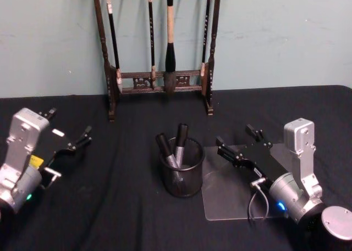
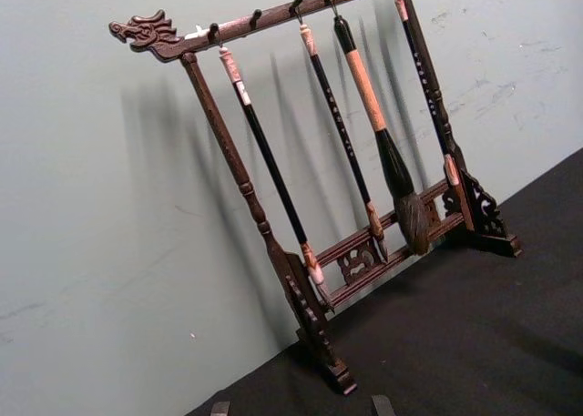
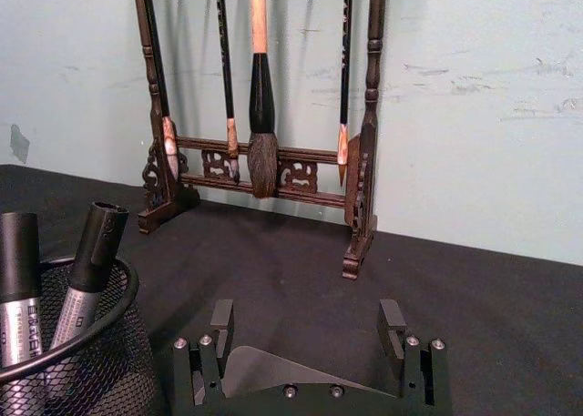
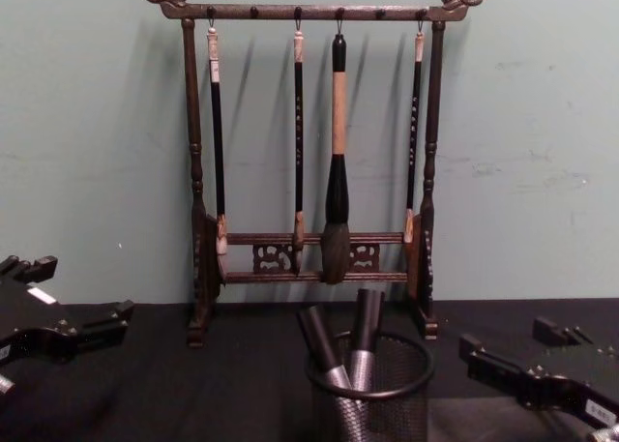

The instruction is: Pick up the water-based marker from the table and place it into the pen holder.

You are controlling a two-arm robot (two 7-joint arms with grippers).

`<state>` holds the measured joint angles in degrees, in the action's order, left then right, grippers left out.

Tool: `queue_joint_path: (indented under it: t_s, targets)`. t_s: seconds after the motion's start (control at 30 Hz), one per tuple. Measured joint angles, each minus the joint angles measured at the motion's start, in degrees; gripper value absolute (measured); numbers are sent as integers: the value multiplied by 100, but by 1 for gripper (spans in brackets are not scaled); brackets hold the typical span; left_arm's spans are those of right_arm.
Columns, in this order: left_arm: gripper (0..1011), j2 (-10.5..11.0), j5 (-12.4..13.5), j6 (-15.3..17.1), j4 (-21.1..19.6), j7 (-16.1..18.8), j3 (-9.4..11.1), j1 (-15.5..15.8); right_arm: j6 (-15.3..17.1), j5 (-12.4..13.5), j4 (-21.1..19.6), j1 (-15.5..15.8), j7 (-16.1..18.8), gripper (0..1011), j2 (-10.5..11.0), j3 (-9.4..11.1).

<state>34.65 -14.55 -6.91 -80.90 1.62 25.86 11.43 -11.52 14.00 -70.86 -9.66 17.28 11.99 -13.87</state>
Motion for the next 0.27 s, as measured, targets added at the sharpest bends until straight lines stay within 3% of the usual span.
queue_joint_path:
  t_s: [0.27]
  targets:
    - [1009, 0, 0, 0, 0, 0, 0, 0, 1, 0, 0, 0, 0, 1003, 0, 0]
